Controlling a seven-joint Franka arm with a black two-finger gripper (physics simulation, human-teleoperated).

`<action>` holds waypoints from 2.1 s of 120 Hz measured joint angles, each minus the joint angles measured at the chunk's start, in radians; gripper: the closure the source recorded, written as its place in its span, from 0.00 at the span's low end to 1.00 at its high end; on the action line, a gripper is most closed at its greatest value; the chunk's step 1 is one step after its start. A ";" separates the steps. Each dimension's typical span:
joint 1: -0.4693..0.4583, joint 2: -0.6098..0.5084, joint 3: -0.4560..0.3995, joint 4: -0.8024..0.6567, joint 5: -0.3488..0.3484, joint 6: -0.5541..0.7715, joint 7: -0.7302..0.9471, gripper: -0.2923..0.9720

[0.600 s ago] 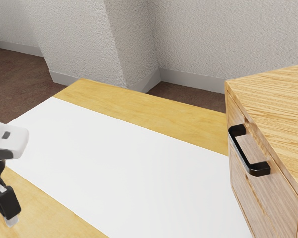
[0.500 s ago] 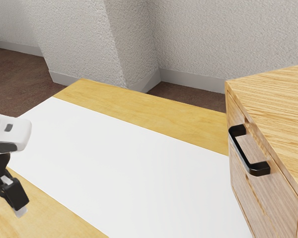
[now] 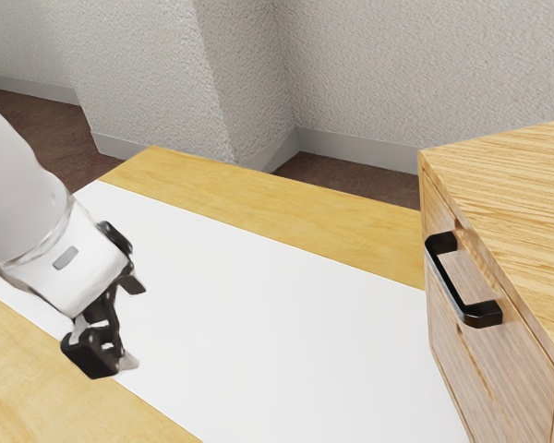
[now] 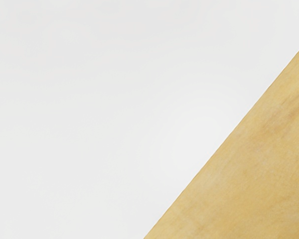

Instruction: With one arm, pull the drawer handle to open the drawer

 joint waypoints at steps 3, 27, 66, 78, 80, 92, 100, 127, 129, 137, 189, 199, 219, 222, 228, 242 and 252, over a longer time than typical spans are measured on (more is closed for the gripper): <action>-0.023 0.006 0.015 0.001 0.005 0.017 0.035 0.23; -0.408 0.226 0.290 0.216 0.094 0.131 0.319 0.23; -0.723 0.358 0.427 0.330 0.110 0.333 0.630 0.23; -0.745 0.360 0.430 0.338 0.044 0.371 0.678 0.23; -0.749 0.360 0.430 0.336 0.032 0.374 0.685 0.23; -0.768 0.353 0.417 0.296 -0.019 0.390 0.718 0.23; -0.775 0.349 0.406 0.286 -0.036 0.396 0.736 0.23; -0.794 0.347 0.464 0.306 0.048 0.419 0.763 0.23; -0.810 0.348 0.482 0.308 0.058 0.421 0.764 0.23; -0.880 0.347 0.546 0.313 0.088 0.426 0.765 0.23; -1.005 0.381 0.679 0.324 0.157 0.481 0.763 0.23; -1.016 0.382 0.680 0.322 0.159 0.485 0.761 0.23; -1.016 0.381 0.681 0.302 0.162 0.490 0.754 0.22; -1.015 0.380 0.682 0.300 0.162 0.491 0.754 0.23; -1.014 0.378 0.683 0.298 0.163 0.492 0.752 0.23; -0.992 0.370 0.677 0.288 0.164 0.493 0.749 0.24; -0.937 0.356 0.636 0.264 0.163 0.494 0.746 0.23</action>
